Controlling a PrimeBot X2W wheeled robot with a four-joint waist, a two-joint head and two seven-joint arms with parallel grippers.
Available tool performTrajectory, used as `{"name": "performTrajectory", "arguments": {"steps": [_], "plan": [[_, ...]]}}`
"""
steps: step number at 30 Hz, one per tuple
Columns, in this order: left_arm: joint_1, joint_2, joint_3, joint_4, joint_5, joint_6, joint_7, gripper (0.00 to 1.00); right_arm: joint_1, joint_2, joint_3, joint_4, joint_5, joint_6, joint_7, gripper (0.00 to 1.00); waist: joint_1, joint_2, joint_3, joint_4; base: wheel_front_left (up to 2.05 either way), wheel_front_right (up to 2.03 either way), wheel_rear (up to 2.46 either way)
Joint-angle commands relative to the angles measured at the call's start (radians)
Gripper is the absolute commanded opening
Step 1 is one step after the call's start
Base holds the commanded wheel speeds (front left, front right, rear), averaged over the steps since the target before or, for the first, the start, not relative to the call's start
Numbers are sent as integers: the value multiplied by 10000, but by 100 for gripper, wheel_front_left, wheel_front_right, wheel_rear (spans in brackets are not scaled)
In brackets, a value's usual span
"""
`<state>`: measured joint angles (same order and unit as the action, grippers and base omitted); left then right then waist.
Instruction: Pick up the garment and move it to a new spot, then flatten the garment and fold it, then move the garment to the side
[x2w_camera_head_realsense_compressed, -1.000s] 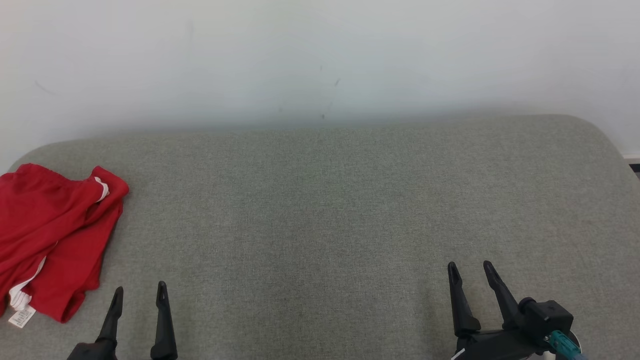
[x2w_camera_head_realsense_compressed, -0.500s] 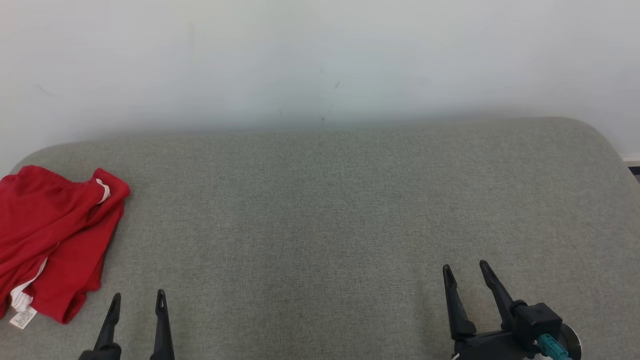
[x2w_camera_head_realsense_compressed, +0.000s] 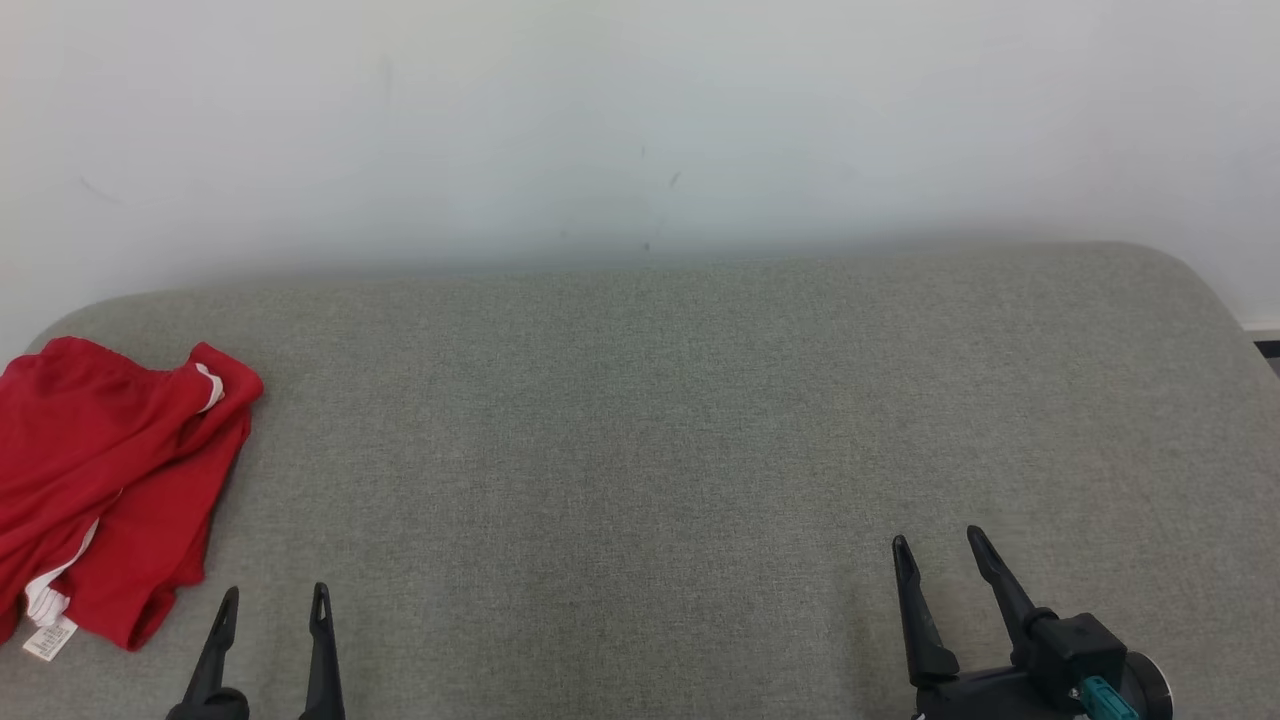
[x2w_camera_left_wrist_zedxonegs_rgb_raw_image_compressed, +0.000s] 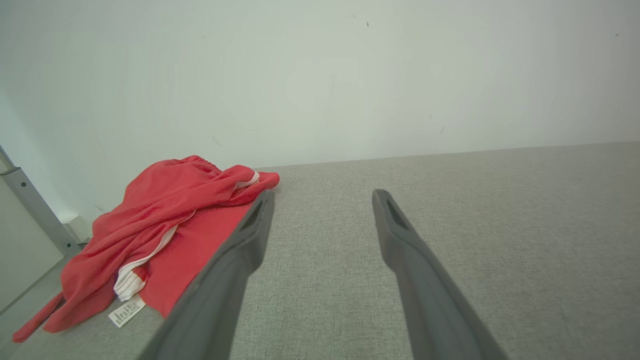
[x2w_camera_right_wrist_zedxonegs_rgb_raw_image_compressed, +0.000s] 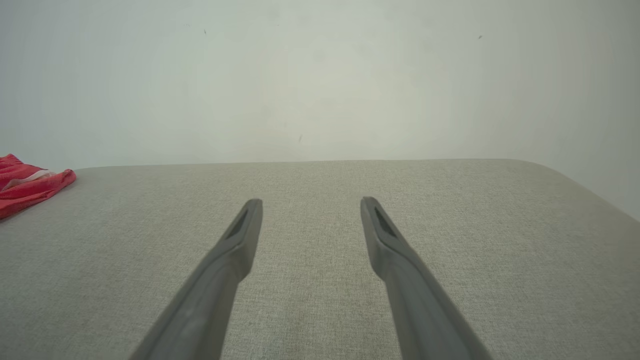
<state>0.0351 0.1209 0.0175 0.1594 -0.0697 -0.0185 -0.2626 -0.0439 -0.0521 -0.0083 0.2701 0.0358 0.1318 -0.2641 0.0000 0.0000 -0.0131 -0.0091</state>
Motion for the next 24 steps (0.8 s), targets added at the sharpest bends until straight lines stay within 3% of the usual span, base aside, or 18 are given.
{"name": "performTrajectory", "arguments": {"steps": [1, 24], "plan": [[-33, 51, 42, 0, -58, -9, -35, 100, 79, 31, -65, 13, 102, -21, -7, 100, 0, 0, -12, 7, 0, 0, 0], [-50, 157, 135, 230, -563, -108, -35, 100, 108, 31, -182, 214, 452, -21, -7, 100, 0, 0, -53, 140, 0, 0, 0]]}}
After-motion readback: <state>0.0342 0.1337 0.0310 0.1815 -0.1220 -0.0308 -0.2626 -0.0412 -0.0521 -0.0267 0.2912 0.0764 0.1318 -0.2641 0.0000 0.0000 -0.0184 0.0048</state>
